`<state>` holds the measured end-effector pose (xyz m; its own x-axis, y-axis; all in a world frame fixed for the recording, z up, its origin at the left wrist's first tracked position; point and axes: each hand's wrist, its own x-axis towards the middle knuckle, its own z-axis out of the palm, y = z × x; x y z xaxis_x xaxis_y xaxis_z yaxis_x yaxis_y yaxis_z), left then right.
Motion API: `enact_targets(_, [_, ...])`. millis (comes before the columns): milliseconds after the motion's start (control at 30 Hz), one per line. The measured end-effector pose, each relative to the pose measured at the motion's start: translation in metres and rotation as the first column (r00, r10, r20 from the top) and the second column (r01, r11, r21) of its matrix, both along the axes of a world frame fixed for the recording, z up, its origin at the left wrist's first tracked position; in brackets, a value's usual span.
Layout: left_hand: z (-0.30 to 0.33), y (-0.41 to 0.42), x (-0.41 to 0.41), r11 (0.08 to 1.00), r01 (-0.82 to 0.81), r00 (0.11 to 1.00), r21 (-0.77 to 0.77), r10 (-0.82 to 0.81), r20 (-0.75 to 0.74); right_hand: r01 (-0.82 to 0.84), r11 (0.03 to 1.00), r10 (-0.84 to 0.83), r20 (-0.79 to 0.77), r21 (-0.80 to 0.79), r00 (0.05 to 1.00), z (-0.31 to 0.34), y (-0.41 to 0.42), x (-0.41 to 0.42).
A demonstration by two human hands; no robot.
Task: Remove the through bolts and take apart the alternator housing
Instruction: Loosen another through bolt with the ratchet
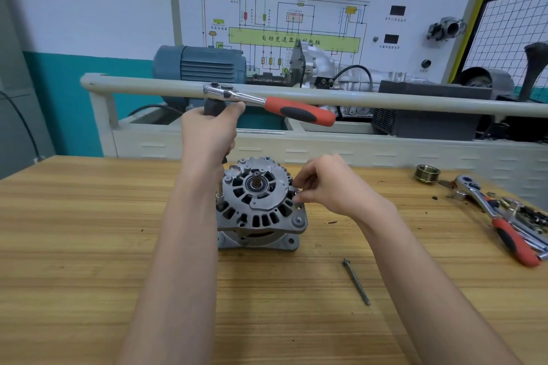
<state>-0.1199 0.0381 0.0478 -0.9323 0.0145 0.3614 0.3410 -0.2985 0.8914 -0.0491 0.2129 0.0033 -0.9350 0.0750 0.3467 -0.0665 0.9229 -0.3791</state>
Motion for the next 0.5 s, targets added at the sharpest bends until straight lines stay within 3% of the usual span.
enact_targets(367, [0.0012, 0.0075, 0.0056, 0.999, 0.014, 1.000, -0.050, -0.015, -0.022, -0.057, 0.996, 0.059, -0.028, 0.067, 0.998, -0.0009, -0.0029, 0.0027])
enact_targets(500, [0.0009, 0.0068, 0.0043, 0.999, 0.017, 1.000, -0.048, -0.017, 0.001, -0.099, 0.995, 0.100, -0.085, 0.024, 0.991, 0.0060, -0.0002, 0.0055])
